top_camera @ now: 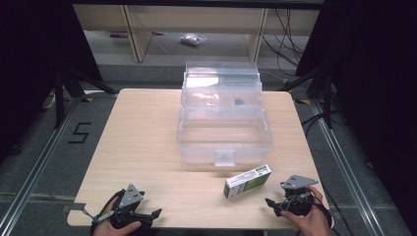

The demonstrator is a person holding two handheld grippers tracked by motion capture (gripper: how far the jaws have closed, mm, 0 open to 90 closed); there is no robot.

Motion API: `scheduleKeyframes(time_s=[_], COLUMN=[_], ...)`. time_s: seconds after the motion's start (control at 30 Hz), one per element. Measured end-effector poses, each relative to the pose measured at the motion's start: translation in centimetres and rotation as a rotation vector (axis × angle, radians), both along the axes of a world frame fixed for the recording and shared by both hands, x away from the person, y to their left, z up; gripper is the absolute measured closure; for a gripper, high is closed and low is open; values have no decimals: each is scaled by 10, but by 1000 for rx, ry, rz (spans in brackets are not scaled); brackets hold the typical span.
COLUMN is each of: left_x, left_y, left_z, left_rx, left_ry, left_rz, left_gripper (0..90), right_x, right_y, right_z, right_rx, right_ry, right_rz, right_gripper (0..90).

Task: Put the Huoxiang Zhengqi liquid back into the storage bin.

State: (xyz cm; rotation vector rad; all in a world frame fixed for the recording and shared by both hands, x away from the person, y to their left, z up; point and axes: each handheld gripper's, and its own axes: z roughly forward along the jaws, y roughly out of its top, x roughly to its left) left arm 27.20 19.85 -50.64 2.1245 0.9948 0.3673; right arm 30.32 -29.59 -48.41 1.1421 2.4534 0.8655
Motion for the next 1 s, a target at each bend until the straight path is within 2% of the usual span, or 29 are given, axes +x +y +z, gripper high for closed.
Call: scheduleKeyframes(time_s=[0.07,0.13,0.17,0.23,0.27,0.3,0.33,0.4,0.47,0.5,0.53,0.57,0.6,0.63,0.67,0.73,0.77,0.8,0.83,0.87,0.9,0.97,1.0], left_x=[0,0,0,0,0,0,0,0,0,0,0,0,0,0,0,0,0,0,0,-1,0,0,0], left_y=[0,-1,1,1,0,0,0,0,1,2,2,2,0,0,0,0,0,-1,-1,-1,1,-1,0], left_z=[0,0,2,1,0,0,0,0,1,1,2,2,1,1,1,0,0,0,0,0,1,1,1], left_rx=[7,1,9,12,7,6,9,5,6,17,21,22,7,5,4,9,5,-18,-18,-20,4,-20,0], left_ry=[-5,-6,7,5,-9,-5,-6,-6,5,1,9,7,1,2,3,-13,-10,-5,-5,-8,-11,-10,-11], left_rz=[2,7,-12,-2,10,5,3,5,-8,-15,-19,-19,-1,0,0,8,2,3,3,2,-5,6,6], left_gripper=[150,149,149,149,149,149,149,149,149,149,149,148,148,148,148,148,148,148,148,148,148,148,148], right_x=[1,2,2,1,4,2,4,2,4,5,6,7,8,8,10,11,11,13,13,14,14,17,17], right_y=[-1,-1,-1,1,0,2,2,5,5,6,6,8,8,10,11,14,16,18,18,21,21,24,27], right_z=[2,4,5,8,10,12,14,22,29,30,36,38,42,44,47,54,57,62,62,68,68,76,77], right_rx=[-11,-14,-22,-24,-42,-29,-46,-53,-81,-77,-86,-81,-90,-88,-95,-101,-104,-104,-104,-120,-120,-141,-138], right_ry=[-14,-9,-22,-12,-35,-24,-46,-20,-34,-53,-40,-55,-44,-64,-65,-72,-69,-70,-70,-69,-69,-60,-60], right_rz=[14,15,22,14,52,37,57,48,77,76,97,102,113,117,139,148,154,164,164,176,176,203,201], right_gripper=[197,198,198,204,206,206,206,207,207,206,204,201,201,199,199,199,199,199,199,199,199,200,200])
